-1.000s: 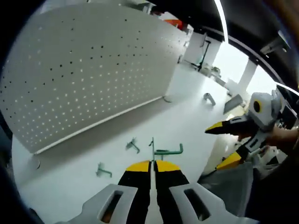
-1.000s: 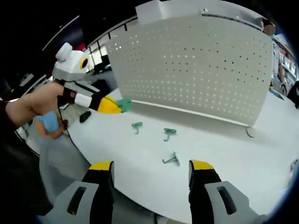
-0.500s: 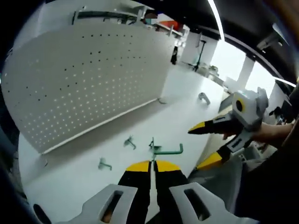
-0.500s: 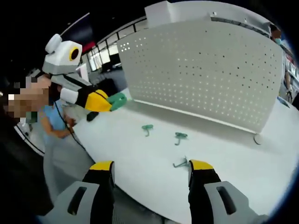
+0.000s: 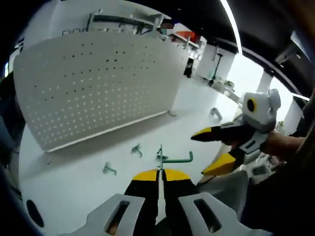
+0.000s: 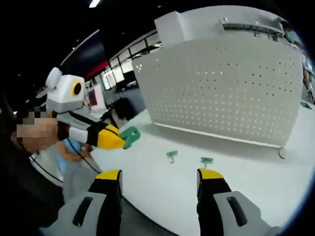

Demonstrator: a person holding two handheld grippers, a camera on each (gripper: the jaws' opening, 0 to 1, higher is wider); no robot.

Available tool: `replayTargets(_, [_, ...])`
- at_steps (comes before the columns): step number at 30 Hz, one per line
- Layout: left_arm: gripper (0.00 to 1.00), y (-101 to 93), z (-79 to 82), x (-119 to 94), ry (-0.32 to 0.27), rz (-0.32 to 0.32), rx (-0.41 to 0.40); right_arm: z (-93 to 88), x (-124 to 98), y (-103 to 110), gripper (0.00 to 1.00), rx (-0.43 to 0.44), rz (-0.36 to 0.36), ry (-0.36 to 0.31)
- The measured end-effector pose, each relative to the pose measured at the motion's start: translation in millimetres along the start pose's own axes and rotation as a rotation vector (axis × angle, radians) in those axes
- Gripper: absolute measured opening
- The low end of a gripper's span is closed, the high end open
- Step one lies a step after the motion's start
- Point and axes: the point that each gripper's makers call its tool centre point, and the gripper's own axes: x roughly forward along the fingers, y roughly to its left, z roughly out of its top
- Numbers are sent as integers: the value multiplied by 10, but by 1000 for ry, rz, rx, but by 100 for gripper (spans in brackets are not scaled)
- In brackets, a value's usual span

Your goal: Insert the hook assembly into the mounting plate slot until the hook locks in place.

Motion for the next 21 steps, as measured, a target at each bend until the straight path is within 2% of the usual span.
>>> replayTargets(4, [2, -26, -3, 15, -26, -8, -49, 132, 26, 105, 55, 108, 45, -59])
replayTargets(8, [2, -115, 14, 15, -43, -18, -58, 202, 58, 228, 42, 183, 111, -88])
replayTargets(13, [2, -173, 65, 17, -76, -19, -64, 288, 119, 328, 40, 280, 154, -124])
replayTargets(16, [2, -193, 82, 17, -92, -20, -74, 413, 139, 361, 34, 424, 192, -180])
replayTargets(17, [2, -195, 84, 17, -95, -20, -75, 426, 145, 363, 32, 442, 198, -187])
replayTargets(21, [2, -211, 132, -3, -123, -10, -67, 465, 179, 362, 20, 628, 259, -211])
